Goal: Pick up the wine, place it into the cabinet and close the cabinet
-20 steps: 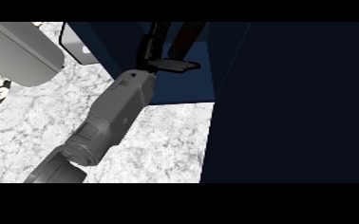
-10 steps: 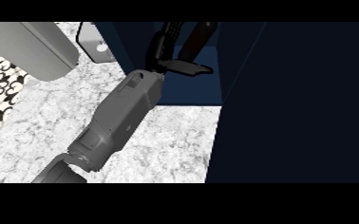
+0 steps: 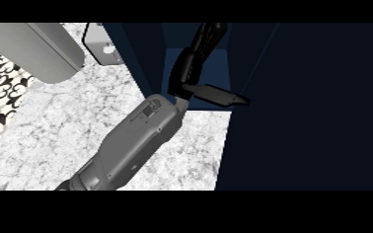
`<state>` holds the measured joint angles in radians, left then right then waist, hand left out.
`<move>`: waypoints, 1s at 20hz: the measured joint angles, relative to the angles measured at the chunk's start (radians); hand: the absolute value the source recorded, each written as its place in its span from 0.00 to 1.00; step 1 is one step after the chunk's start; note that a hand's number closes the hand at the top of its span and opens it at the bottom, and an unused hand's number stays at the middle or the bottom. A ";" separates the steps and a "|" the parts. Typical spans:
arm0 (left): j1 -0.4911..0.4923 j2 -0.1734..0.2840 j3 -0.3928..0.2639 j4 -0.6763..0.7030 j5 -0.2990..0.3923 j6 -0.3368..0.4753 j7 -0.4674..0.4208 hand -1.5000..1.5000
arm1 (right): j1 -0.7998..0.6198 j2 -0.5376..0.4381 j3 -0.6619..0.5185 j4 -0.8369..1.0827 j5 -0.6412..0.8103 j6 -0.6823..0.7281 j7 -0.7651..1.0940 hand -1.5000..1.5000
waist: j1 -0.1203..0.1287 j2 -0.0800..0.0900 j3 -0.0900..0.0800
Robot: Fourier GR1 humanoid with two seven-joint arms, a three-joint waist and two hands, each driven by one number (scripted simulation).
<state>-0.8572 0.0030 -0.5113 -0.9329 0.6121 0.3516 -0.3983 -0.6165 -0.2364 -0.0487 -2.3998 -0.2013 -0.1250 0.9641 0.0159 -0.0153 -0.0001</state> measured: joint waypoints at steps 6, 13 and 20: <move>0.185 0.022 -0.112 -0.285 -0.040 0.191 0.058 0.00 | -0.018 -0.008 0.015 -0.002 0.001 -0.007 0.006 0.00 | 0.000 0.005 0.001; 0.368 0.014 -0.229 -0.552 -0.080 0.360 0.098 1.00 | -0.017 0.000 0.047 -0.010 0.030 -0.024 0.009 0.00 | -0.006 0.009 0.001; 0.599 0.088 -0.330 -0.804 -0.120 0.353 0.087 1.00 | -0.011 0.000 0.075 -0.028 0.062 -0.036 0.015 0.00 | -0.010 0.010 0.000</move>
<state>-0.2586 0.0911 -0.8413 -1.7366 0.4922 0.7045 -0.3115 -0.6274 -0.2361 0.0259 -2.4281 -0.1388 -0.1611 0.9790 0.0060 -0.0050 -0.0003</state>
